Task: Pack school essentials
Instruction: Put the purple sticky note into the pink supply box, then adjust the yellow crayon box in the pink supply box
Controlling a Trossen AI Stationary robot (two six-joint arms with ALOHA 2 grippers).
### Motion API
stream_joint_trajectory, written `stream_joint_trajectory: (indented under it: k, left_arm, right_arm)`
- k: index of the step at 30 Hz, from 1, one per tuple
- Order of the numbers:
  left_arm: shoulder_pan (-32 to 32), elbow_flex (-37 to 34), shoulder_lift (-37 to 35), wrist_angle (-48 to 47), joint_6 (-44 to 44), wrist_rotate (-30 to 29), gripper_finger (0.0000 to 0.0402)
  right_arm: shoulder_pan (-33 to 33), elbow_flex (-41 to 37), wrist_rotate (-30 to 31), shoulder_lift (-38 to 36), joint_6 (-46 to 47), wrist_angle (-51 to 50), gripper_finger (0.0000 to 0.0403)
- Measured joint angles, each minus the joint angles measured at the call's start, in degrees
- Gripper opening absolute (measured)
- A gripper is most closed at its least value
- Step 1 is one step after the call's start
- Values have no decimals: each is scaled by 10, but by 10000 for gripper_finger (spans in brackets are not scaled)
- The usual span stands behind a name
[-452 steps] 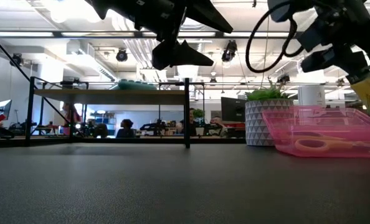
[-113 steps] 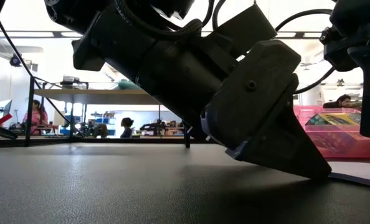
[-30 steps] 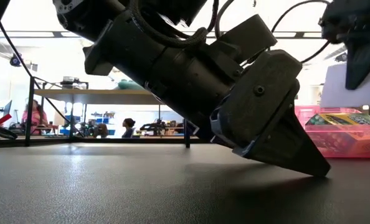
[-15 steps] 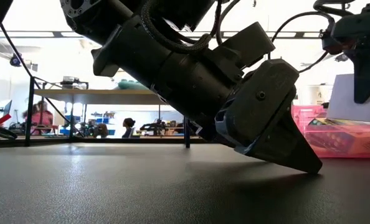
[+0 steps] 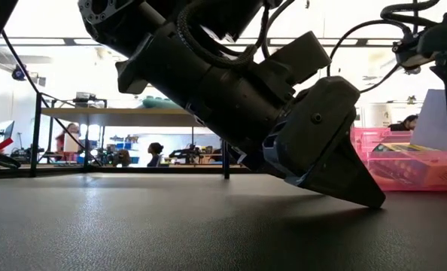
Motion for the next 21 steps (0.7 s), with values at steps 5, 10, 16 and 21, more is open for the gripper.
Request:
stream_joint_trajectory:
  k: [5,10,16,21]
  left_arm:
    - [2,0,0,0,0,0,357]
    - [2,0,0,-1,0,0,357]
    - [3,0,0,-2,0,0,357]
    - [5,0,0,-3,1,0,357]
  right_arm:
    - [0,0,-1,0,-2,-2,137]
    - [-5,0,0,0,-13,-15,177]
    - [-17,2,2,0,13,-76,222]
    - [-22,21,-12,0,24,-95,243]
